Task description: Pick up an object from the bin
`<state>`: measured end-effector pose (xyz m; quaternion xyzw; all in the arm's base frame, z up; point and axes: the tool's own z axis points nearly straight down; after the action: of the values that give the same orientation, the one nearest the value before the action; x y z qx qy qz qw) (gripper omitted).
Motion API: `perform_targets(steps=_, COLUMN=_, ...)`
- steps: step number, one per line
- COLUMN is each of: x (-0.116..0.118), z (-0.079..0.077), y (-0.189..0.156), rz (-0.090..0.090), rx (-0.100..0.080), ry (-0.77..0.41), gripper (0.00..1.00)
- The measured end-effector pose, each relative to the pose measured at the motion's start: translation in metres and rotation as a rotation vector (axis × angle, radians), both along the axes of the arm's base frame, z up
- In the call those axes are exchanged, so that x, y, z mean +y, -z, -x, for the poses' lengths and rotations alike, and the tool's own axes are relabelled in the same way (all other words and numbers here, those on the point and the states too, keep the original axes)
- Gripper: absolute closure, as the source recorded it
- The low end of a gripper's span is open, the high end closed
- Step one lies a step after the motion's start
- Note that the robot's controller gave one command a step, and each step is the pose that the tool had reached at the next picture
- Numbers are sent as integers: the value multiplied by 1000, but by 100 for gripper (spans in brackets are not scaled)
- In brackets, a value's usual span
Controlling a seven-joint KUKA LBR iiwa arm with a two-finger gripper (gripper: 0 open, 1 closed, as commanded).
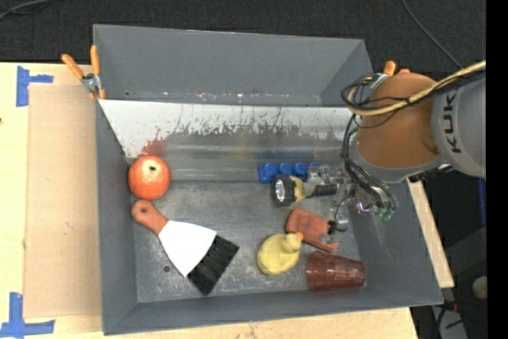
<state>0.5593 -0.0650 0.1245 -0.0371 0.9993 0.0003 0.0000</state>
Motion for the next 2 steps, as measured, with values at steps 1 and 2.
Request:
perform_targets(steps=1, x=-9, z=22, y=3, rz=-3, rx=-6, ry=55, gripper=0)
perform_targets(steps=2, x=-35, z=22, y=21, rz=-1, rx=2, ry=-83, gripper=0)
